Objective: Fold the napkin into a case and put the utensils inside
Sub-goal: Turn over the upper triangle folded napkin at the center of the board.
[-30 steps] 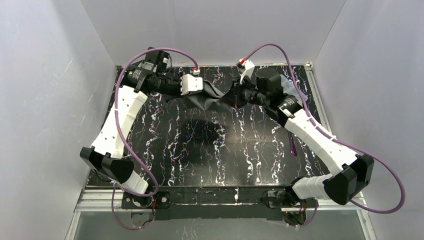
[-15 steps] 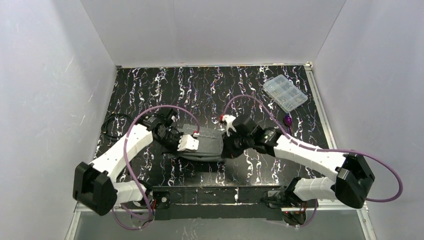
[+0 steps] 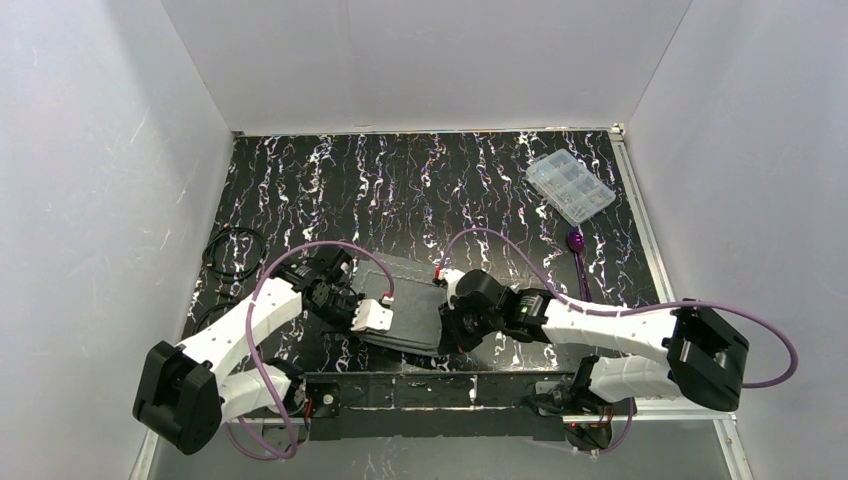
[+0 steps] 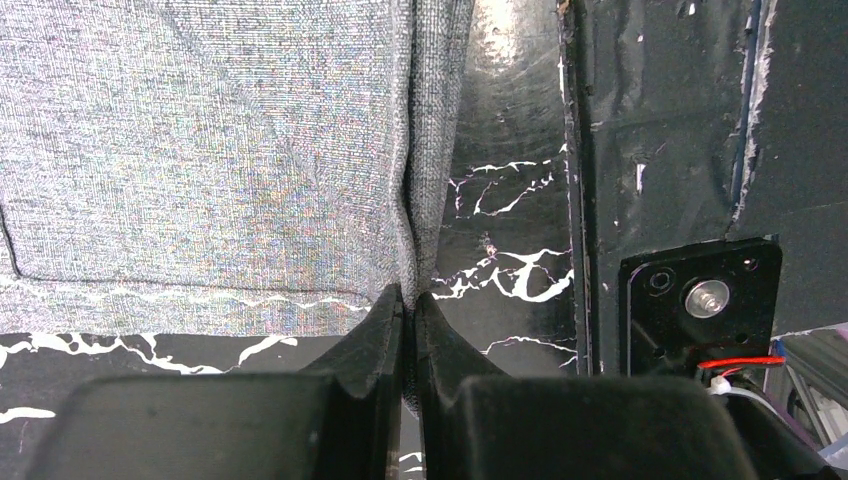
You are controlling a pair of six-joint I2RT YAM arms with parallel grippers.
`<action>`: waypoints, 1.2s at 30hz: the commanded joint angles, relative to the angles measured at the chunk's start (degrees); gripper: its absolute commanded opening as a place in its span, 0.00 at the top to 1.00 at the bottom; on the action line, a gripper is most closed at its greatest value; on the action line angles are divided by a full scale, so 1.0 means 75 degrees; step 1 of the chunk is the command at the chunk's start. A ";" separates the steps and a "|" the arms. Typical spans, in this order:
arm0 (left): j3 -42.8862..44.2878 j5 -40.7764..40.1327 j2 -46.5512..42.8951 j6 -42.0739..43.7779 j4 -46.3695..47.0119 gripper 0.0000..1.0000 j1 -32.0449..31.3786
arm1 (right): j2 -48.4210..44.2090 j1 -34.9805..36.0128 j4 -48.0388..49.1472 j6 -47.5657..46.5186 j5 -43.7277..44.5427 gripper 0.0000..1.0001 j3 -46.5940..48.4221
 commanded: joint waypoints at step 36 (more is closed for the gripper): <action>0.3881 0.1408 -0.0862 -0.0544 -0.5002 1.00 -0.0267 | -0.1803 -0.0511 -0.3435 -0.0074 -0.1249 0.99 0.2774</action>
